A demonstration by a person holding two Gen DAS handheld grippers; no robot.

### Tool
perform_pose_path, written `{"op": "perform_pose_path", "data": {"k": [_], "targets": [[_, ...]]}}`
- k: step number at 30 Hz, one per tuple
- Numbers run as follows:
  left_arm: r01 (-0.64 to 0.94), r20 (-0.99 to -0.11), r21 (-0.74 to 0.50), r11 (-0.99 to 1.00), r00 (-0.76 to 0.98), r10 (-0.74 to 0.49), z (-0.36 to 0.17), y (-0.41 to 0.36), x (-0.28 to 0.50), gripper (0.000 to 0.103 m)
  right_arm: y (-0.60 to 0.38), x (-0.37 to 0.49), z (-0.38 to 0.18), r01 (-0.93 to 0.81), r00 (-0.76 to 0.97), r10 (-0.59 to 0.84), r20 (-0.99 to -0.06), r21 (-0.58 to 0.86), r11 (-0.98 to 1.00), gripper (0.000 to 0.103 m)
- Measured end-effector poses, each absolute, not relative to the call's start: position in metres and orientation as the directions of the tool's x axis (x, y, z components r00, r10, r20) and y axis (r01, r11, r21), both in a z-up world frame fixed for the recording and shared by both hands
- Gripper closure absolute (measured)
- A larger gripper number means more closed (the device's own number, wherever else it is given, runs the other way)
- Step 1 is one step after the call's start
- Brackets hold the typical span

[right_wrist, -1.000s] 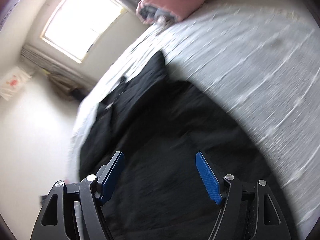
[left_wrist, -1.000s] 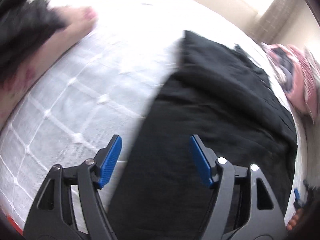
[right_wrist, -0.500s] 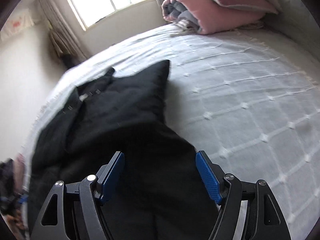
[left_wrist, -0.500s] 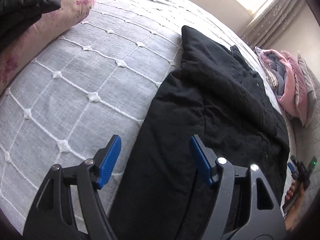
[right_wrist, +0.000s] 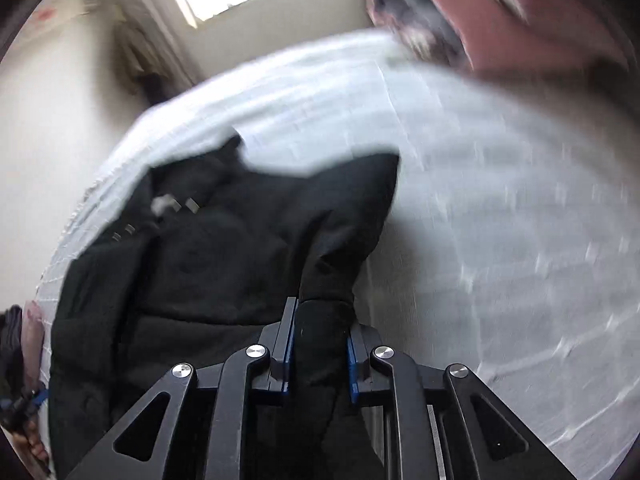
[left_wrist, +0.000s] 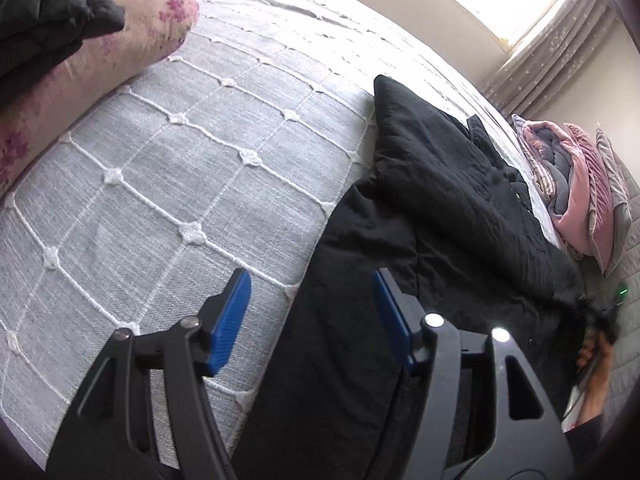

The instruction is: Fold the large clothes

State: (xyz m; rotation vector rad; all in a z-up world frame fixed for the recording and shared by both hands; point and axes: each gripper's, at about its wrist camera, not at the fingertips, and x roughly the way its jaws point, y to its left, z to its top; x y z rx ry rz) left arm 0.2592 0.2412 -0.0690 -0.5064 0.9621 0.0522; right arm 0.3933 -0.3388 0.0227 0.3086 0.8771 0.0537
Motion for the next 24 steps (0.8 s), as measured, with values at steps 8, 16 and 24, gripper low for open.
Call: {"op": "perform_pose_path", "data": {"k": [8,16,24], "targets": [[-0.255,-0.814,-0.353,0.900,0.558,-0.161,-0.074,0.234,0.263,0.039,-0.369,0.393,-0.050,0.231,0.535,0.204,-0.820,0.374,0.898,0.080],[-0.252,-0.807,-0.387,0.887,0.558,-0.194,-0.075,0.240,0.261,0.039,-0.363,0.368,-0.018,0.337,0.548,-0.018,-0.836,0.201,0.920,0.034],[-0.232,-0.781,-0.459,0.858,0.565,-0.265,-0.070,0.243,0.244,0.039,-0.375,0.232,-0.026,0.277,0.504,0.108,-0.857,0.279,0.919,0.033]]}}
